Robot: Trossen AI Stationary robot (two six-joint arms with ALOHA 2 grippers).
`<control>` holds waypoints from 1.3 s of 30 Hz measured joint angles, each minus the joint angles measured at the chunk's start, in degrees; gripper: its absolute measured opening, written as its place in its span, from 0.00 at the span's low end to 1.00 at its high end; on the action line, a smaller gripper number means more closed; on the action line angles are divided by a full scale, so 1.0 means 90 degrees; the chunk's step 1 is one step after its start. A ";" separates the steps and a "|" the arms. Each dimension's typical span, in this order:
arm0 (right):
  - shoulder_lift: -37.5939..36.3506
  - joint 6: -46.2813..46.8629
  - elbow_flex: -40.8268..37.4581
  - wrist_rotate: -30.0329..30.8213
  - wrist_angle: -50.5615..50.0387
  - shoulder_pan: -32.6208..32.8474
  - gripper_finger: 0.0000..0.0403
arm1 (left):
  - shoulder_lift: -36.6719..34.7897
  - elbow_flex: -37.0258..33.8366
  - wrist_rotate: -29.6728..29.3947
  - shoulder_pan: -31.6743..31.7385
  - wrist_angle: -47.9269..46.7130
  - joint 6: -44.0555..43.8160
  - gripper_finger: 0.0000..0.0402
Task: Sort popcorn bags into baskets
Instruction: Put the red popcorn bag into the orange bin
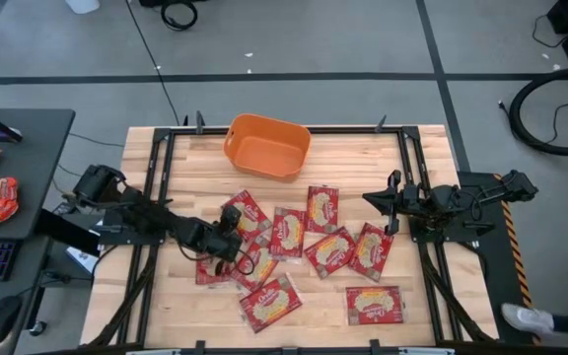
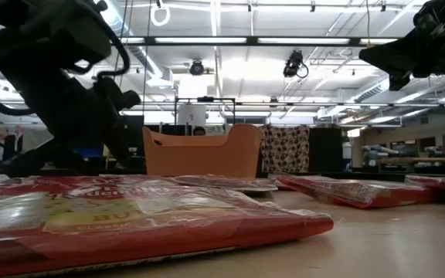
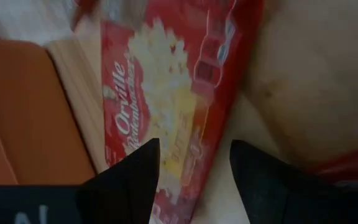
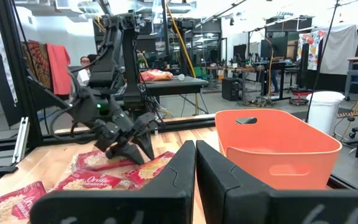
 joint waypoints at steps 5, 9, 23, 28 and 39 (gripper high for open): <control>0.0000 -0.0001 0.0000 0.0002 -0.0002 -0.0002 0.05 | 0.0063 0.0007 0.0171 0.0425 -0.0002 0.0018 0.43; 0.0002 -0.0001 0.0000 0.0000 -0.0002 -0.0001 0.05 | 0.0141 0.0015 0.0221 0.0611 0.0022 0.0017 0.35; 0.0002 -0.0001 0.0000 0.0002 -0.0004 -0.0002 0.05 | 0.0050 -0.0005 0.0526 0.0822 0.0056 -0.0820 0.02; 0.0000 -0.0001 0.0000 0.0002 -0.0004 0.0000 0.05 | -0.0487 0.0309 0.0661 0.0804 -0.0808 -0.1215 0.01; 0.0001 -0.0001 0.0000 0.0002 -0.0006 -0.0002 0.05 | -0.1093 0.2207 0.0728 0.0868 -0.2851 -0.2735 0.00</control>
